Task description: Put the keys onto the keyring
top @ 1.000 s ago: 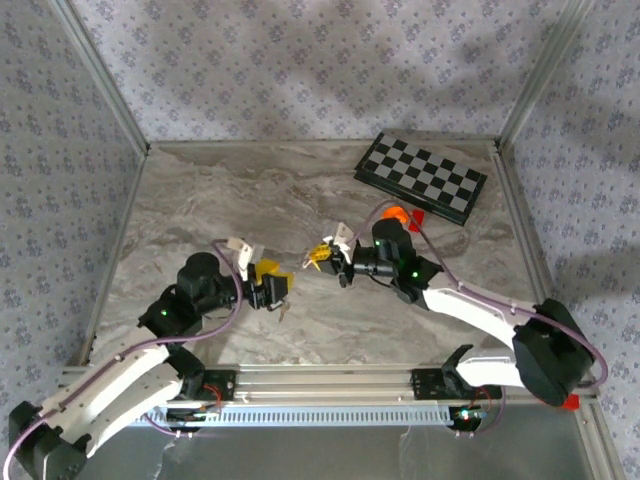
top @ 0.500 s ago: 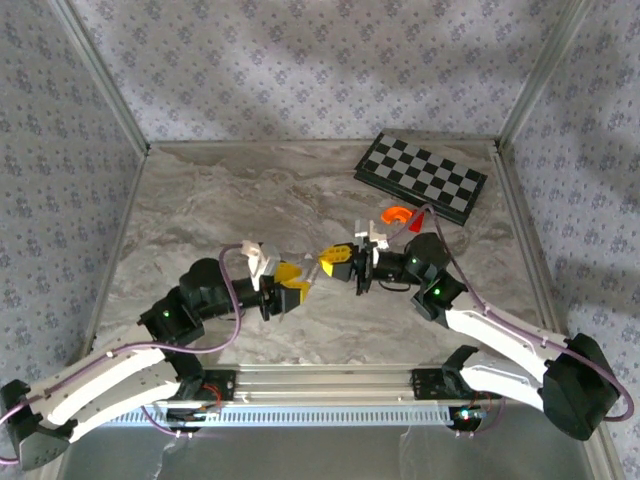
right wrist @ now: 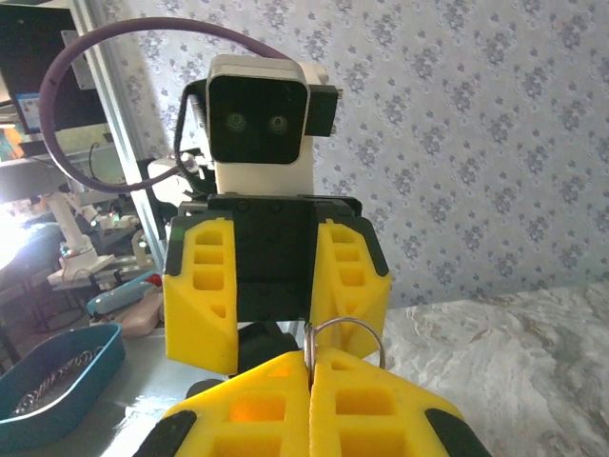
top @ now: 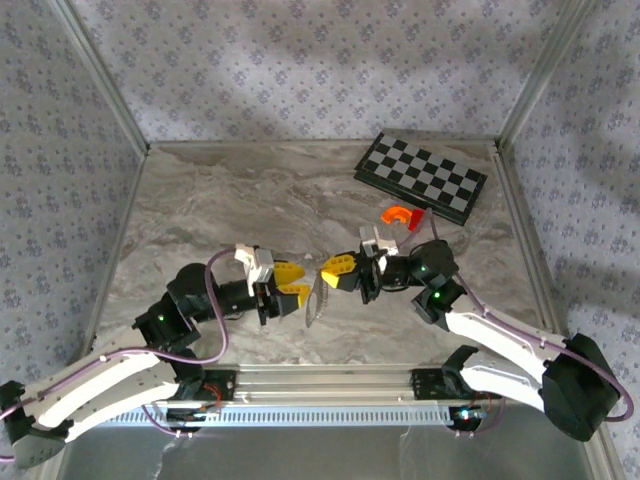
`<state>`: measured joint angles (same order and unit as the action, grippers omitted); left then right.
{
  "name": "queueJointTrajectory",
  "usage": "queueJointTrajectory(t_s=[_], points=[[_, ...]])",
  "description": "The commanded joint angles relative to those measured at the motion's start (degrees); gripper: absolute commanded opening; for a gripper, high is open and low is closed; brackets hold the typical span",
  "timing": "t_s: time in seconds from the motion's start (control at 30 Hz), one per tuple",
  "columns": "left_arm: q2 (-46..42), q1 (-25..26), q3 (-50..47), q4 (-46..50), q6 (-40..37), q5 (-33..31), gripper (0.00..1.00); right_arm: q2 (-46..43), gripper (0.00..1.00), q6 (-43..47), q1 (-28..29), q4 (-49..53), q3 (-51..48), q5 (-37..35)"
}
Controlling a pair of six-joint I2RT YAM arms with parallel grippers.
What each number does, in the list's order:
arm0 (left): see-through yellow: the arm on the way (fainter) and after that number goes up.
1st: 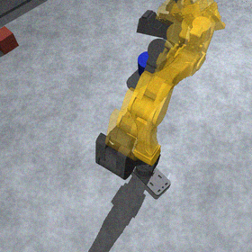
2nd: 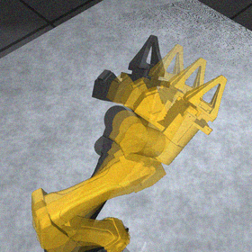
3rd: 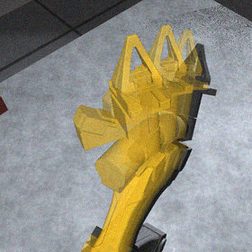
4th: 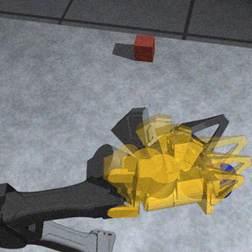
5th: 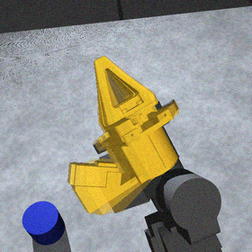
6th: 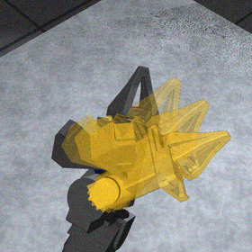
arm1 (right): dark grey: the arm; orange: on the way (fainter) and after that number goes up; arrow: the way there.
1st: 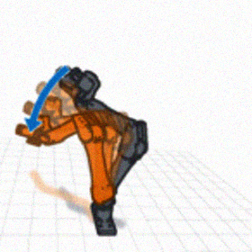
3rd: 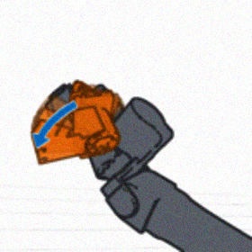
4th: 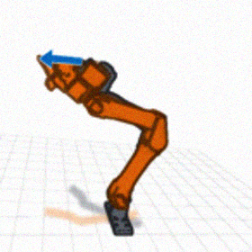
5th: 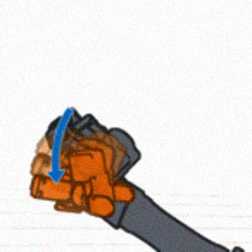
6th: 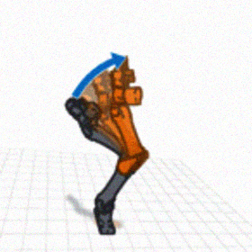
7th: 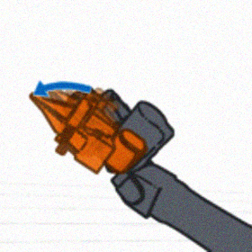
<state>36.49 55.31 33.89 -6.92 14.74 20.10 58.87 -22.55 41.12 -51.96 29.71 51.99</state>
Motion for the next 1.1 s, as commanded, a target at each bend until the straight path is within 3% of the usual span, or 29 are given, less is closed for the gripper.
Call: queueJointTrajectory(t_s=[0.0,0.4,0.53,0.63,0.9,1.03,1.07], points=[[0.09,0.58,2.63,-3.67,-2.33,2.09,0.39,-0.21,0.00,-1.81,-0.28,-5.16,0.28,3.03],[6.82,0.76,7.51,-2.68,-7.18,6.30,0.37,0.54,0.00,-1.80,-0.54,-7.42,0.05,5.31],[6.98,0.94,7.16,-3.82,-7.32,7.02,0.31,-0.14,0.00,-1.81,-0.79,-6.86,-0.01,4.90],[7.01,0.94,7.15,-3.58,-7.55,7.14,0.16,-0.41,0.00,-1.53,-0.70,-6.39,-0.05,4.36],[6.82,0.97,7.64,-2.34,-8.84,6.36,0.17,-0.24,0.00,-0.73,-0.48,-5.46,0.06,4.26],[7.05,0.94,7.56,-2.23,-9.32,5.61,0.00,-1.37,0.00,0.69,-0.57,-3.05,0.08,3.70],[7.09,0.94,7.54,-2.15,-9.30,5.48,0.00,-1.64,0.00,1.13,-0.52,-2.46,0.16,3.45]])
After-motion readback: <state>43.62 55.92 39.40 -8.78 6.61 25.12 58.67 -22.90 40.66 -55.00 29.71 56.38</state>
